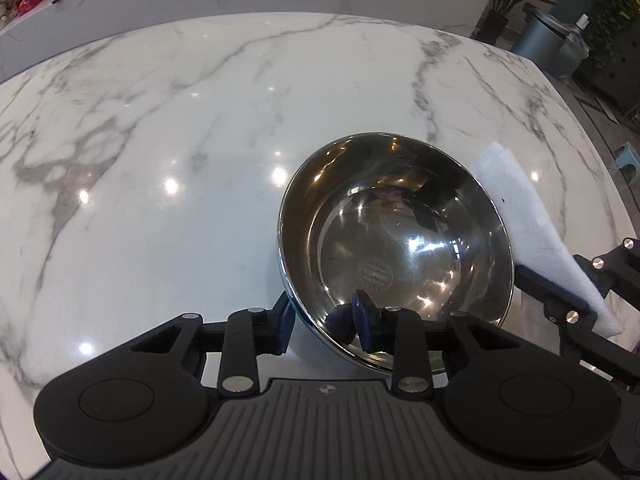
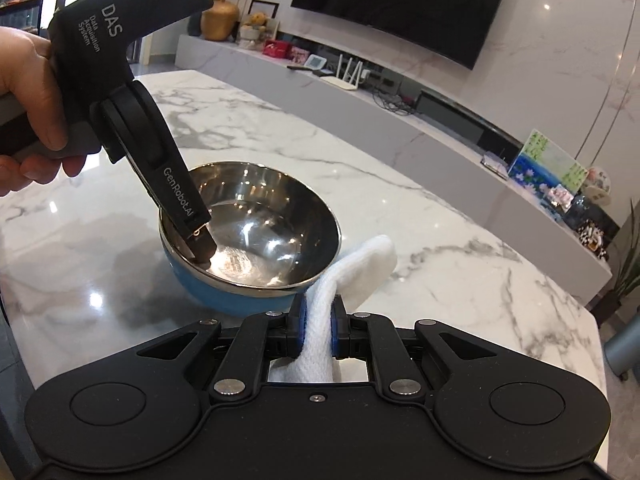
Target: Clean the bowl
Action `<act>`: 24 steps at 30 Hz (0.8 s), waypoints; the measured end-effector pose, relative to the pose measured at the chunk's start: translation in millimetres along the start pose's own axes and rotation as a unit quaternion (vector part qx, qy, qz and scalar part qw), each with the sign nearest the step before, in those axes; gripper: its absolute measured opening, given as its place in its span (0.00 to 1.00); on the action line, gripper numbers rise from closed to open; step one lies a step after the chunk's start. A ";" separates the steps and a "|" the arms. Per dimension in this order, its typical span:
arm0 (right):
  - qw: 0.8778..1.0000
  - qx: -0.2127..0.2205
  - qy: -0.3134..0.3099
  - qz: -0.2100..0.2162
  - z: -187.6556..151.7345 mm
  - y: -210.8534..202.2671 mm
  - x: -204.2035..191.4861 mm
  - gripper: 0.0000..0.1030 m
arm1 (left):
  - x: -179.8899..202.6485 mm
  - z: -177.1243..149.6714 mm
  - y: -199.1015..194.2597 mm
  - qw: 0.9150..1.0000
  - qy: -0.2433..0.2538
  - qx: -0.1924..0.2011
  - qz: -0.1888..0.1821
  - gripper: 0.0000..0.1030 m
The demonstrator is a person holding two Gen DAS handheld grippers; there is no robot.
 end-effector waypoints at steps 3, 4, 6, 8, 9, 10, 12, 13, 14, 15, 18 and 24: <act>1.000 -0.006 0.001 0.008 -2.8 4.4 -5.7 0.09 | -0.8 -0.8 0.8 1.000 -0.002 0.000 -0.001 0.28; 1.000 -0.008 0.002 0.012 -3.9 5.5 -8.2 0.09 | -1.9 -1.5 1.0 1.000 -0.004 -0.001 -0.003 0.28; 1.000 -0.012 0.002 0.019 -5.5 8.4 -13.4 0.09 | -3.5 -2.6 0.9 1.000 -0.008 -0.001 -0.004 0.28; 1.000 -0.015 0.003 0.025 -7.1 10.5 -18.4 0.09 | -5.7 -4.4 -0.3 1.000 -0.016 -0.001 -0.005 0.30; 0.999 -0.016 0.004 0.028 -8.0 11.6 -20.8 0.09 | -6.9 -5.7 -0.4 1.000 -0.023 -0.003 -0.006 0.36; 0.999 -0.018 0.004 0.031 -8.6 13.1 -23.2 0.09 | -8.0 -7.1 -0.1 0.999 -0.031 -0.006 -0.008 0.44; 0.999 -0.022 0.004 0.036 -9.4 17.1 -27.9 0.09 | -10.9 -11.5 0.3 0.998 -0.052 -0.011 -0.016 0.50; 0.999 -0.024 0.003 0.039 -10.1 19.2 -29.5 0.09 | -12.4 -13.3 0.3 0.998 -0.061 -0.012 -0.019 0.51; 0.999 -0.025 0.003 0.041 -10.9 20.5 -30.6 0.09 | -14.0 -15.3 0.0 0.997 -0.072 -0.014 -0.022 0.51; 0.999 -0.025 0.003 0.043 -11.4 21.0 -32.9 0.09 | -15.1 -16.7 -0.3 0.996 -0.081 -0.015 -0.024 0.51; 0.999 -0.024 0.003 0.049 -11.0 22.0 -38.1 0.09 | -15.5 -18.4 -1.9 0.996 -0.086 -0.016 -0.029 0.51; 0.998 -0.023 -0.006 0.054 -9.0 25.2 -42.5 0.09 | -13.0 -16.1 -1.6 0.997 -0.072 -0.012 -0.021 0.42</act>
Point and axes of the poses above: each gripper's, at about its wrist camera, not at the fingertips, and y roughly the way its jaws point, x to its right, z to its top, the point moved 5 cm from there along y, roughly the way its jaws point, and after that the axes turned 8 degrees about -y, right-handed, at the moved point
